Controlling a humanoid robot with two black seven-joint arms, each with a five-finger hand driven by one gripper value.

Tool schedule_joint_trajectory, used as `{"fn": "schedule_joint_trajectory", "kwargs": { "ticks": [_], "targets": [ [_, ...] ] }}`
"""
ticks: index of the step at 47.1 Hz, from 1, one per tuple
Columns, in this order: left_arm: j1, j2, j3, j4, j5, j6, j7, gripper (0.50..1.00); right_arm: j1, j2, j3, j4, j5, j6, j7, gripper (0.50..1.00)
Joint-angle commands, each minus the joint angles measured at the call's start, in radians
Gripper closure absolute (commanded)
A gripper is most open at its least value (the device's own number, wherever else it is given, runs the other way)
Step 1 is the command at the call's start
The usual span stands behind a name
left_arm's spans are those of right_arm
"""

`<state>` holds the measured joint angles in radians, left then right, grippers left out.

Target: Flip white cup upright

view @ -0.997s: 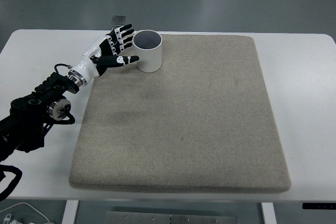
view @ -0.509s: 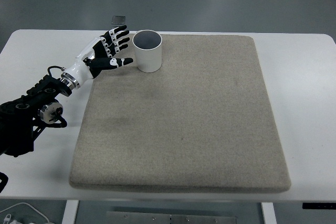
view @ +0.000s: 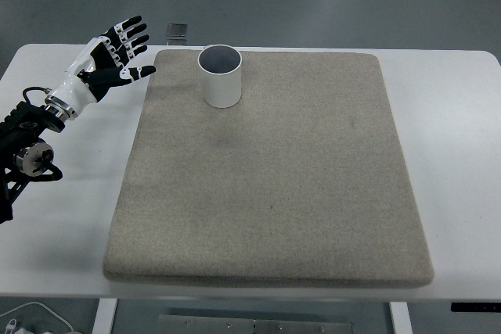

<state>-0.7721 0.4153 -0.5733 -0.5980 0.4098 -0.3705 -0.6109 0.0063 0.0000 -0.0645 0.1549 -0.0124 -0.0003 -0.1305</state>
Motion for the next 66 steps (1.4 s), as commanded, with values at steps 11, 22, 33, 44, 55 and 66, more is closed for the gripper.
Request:
{"fn": "schedule_joint_trajectory", "kwargs": {
  "ticks": [11, 22, 33, 44, 55, 66],
  "targets": [
    [-0.071, 0.0, 0.003, 0.02, -0.14, 0.045, 0.0, 0.508, 0.0, 0.0, 0.0, 0.002, 0.0, 0.0, 0.0, 0.57],
    [-0.148, -0.015, -0.002, 0.035, -0.187, 0.125, 0.0, 0.508, 0.0, 0.0, 0.0, 0.006, -0.001, 0.0, 0.0, 0.57],
    [-0.193, -0.047, 0.001, 0.043, -0.387, 0.157, 0.0, 0.514, -0.002, 0.0, 0.0, 0.014, -0.001, 0.002, 0.009, 0.57],
    [-0.231, -0.088, -0.014, 0.07, -0.445, 0.179, 0.276, 0.514, -0.002, 0.0, 0.0, 0.015, -0.001, 0.003, 0.009, 0.57],
    [-0.243, -0.118, -0.125, 0.073, -0.545, 0.211, 0.494, 0.514, -0.002, 0.0, 0.0, 0.017, -0.001, 0.003, 0.008, 0.57],
    [-0.265, -0.171, -0.169, 0.158, -0.66, 0.222, 0.608, 0.506, -0.003, 0.0, 0.002, 0.026, -0.001, 0.003, 0.009, 0.57]
  ]
}}
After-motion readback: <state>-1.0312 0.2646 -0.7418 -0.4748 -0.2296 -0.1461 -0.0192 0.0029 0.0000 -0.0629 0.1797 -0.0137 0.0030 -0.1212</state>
